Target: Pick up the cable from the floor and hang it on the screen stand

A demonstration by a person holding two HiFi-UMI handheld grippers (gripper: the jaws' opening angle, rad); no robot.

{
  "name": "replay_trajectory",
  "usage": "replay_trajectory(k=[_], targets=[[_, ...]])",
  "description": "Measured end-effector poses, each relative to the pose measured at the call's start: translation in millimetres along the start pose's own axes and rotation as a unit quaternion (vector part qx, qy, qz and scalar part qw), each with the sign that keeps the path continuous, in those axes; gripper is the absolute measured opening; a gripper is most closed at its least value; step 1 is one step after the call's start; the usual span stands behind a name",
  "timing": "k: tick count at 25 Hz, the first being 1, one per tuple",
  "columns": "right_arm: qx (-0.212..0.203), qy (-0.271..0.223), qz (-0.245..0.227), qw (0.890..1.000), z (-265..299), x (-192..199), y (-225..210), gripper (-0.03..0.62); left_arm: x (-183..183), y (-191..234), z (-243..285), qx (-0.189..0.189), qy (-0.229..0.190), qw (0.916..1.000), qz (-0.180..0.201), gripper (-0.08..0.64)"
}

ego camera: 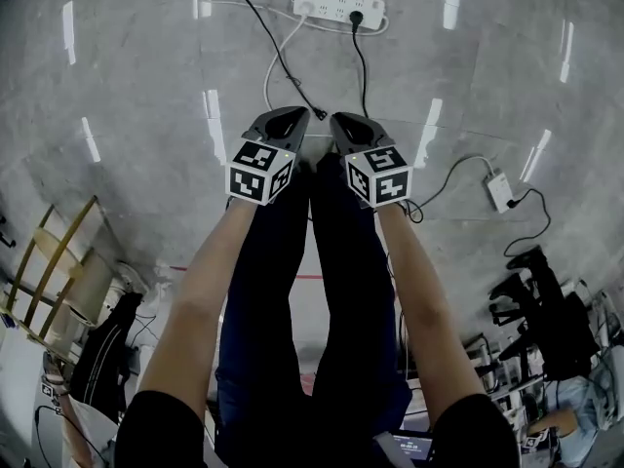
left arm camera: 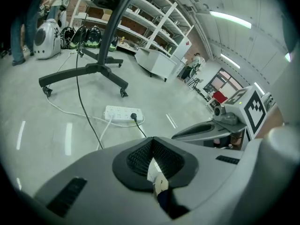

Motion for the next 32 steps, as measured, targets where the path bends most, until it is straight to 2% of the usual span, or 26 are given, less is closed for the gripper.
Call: replay_trajectory(k=[6, 12, 14, 17, 19, 24, 32], targets=[[-0.01, 0.026, -0.002, 1.0, 47, 35, -20, 0.026, 32, 30, 33, 0.0, 0.008, 0.9999, -0.011, 0.008], [-0.012, 0.061, -0.038, 0.997, 86, 65, -35, 0.029, 70, 51, 57, 0.009, 0.035, 0.9993, 0.004, 0.008], [-0.014, 0.076, -0.048, 0.996, 97, 75, -40, 0.056, 82, 55, 64, 0.013, 0.041, 0.9991, 0.0, 0.008], [-0.02, 0.105, -0.059, 0.992, 114, 91, -47, 0.158, 98, 61, 75, 0.014, 0.05, 0.9986, -0.005, 0.008], [-0.019, 0.119, -0.072, 0.99, 123, 102, -50, 0.184, 108, 64, 81, 0.017, 0.053, 0.9984, -0.009, 0.008], [-0.014, 0.131, -0.087, 0.987, 144, 126, -55, 0.212, 127, 75, 99, 0.031, 0.06, 0.9977, -0.009, 0.008], [0.001, 0.14, -0.102, 0.985, 172, 151, -63, 0.216, 145, 100, 126, 0.037, 0.066, 0.997, 0.012, 0.008]])
Point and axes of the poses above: the fingertips, and each gripper's own axes: z forward along the fingers, y to its left, x out of its underside, the point moved 10 cm from there along -z, backward along the fingers, and after that the axes turned 2 degrees about -y, right-handed, at the moved point
